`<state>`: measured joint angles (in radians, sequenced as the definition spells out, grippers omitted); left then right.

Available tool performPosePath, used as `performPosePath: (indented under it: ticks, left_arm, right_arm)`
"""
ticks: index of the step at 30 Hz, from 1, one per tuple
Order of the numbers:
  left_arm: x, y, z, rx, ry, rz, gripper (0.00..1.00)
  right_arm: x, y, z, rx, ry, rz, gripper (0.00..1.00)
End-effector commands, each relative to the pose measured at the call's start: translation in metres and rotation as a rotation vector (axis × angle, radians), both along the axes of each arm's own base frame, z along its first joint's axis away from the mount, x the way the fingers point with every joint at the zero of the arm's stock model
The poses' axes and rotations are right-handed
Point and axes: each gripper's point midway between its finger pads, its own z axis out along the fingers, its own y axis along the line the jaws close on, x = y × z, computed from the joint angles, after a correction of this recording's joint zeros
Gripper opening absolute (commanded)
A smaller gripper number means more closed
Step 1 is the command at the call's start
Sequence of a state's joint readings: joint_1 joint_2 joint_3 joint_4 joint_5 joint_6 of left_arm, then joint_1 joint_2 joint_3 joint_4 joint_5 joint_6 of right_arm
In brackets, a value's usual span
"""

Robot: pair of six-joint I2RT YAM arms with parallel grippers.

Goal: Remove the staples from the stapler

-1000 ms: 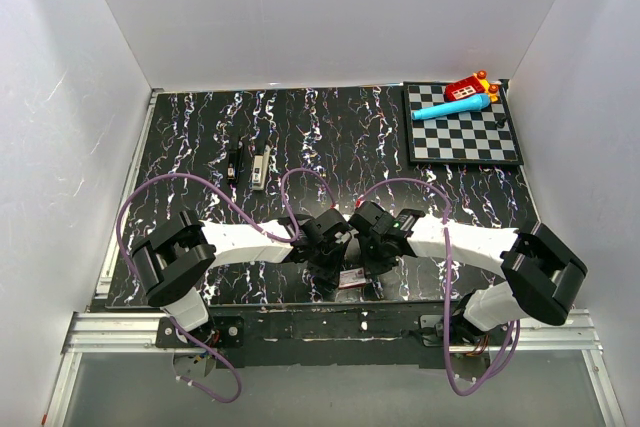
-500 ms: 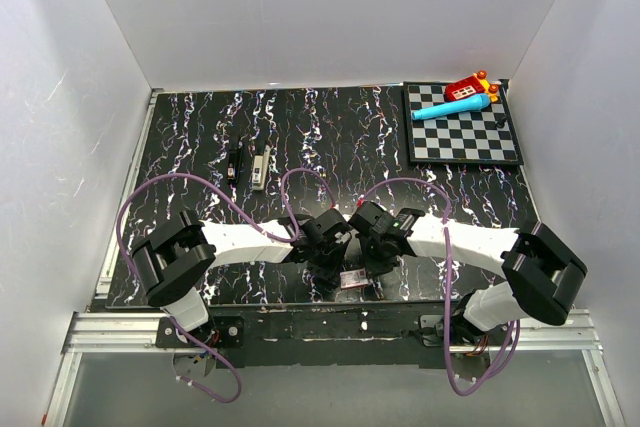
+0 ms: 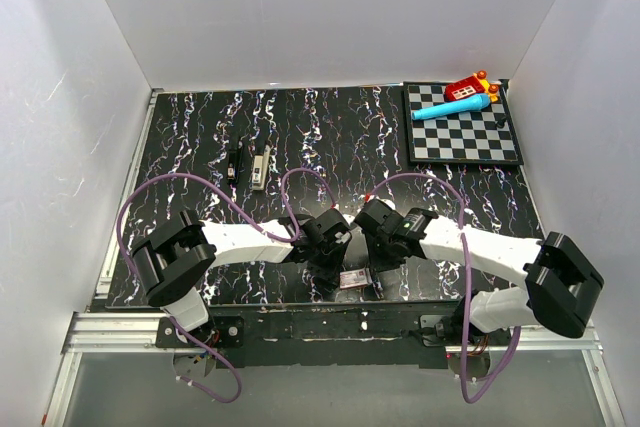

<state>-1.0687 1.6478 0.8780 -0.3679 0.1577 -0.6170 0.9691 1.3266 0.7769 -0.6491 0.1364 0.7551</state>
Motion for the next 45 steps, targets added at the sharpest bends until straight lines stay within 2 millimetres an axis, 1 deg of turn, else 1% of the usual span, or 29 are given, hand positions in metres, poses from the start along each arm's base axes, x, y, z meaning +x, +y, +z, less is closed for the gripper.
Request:
performPosePath:
  ticks: [1,3,4,5,6,9,15,20,23,31,36,37,45]
  left_arm:
    - [0.008,0.005,-0.004,0.038,-0.028,0.012,0.01]
    - [0.008,0.006,-0.005,0.040,-0.028,0.012,0.01]
    - [0.008,0.005,-0.004,0.039,-0.029,0.012,0.01]
    - [0.008,0.006,-0.004,0.040,-0.030,0.014,0.01]
    - [0.008,0.006,-0.005,0.041,-0.028,0.016,0.01]
    - [0.009,0.006,-0.005,0.041,-0.032,0.016,0.01]
    - [0.009,0.006,-0.004,0.040,-0.036,0.019,0.01]
    - [0.010,0.006,-0.003,0.037,-0.041,0.019,0.01]
    - [0.009,0.006,-0.004,0.037,-0.038,0.019,0.01]
    - [0.009,0.007,-0.005,0.037,-0.040,0.020,0.01]
    - [0.010,0.006,-0.002,0.028,-0.050,0.021,0.01]
    - [0.011,0.006,-0.001,0.026,-0.053,0.022,0.01]
    - [0.011,0.003,-0.002,0.025,-0.046,0.010,0.01]
  right_arm:
    - [0.007,-0.007,0.009,-0.023,-0.049,-0.018,0.23]
    - [0.008,-0.008,0.006,-0.030,-0.050,-0.021,0.17]
    - [0.008,-0.009,0.004,-0.033,-0.049,-0.023,0.12]
    - [0.008,-0.010,0.003,-0.036,-0.049,-0.028,0.05]
    - [0.007,-0.010,0.000,-0.039,-0.044,-0.030,0.01]
    - [0.006,-0.012,-0.004,-0.051,-0.031,-0.036,0.01]
    - [0.003,-0.008,-0.013,-0.065,0.013,-0.030,0.01]
    - [-0.004,-0.001,-0.024,-0.042,0.062,-0.020,0.01]
    - [-0.006,0.003,-0.026,-0.031,0.079,-0.014,0.01]
    - [-0.011,0.013,-0.025,0.020,0.105,0.006,0.01]
    - [-0.014,0.017,-0.024,0.041,0.126,0.018,0.01]
    - [-0.019,0.021,-0.022,0.063,0.151,0.028,0.01]
    - [-0.018,0.031,-0.020,0.104,0.160,0.035,0.01]
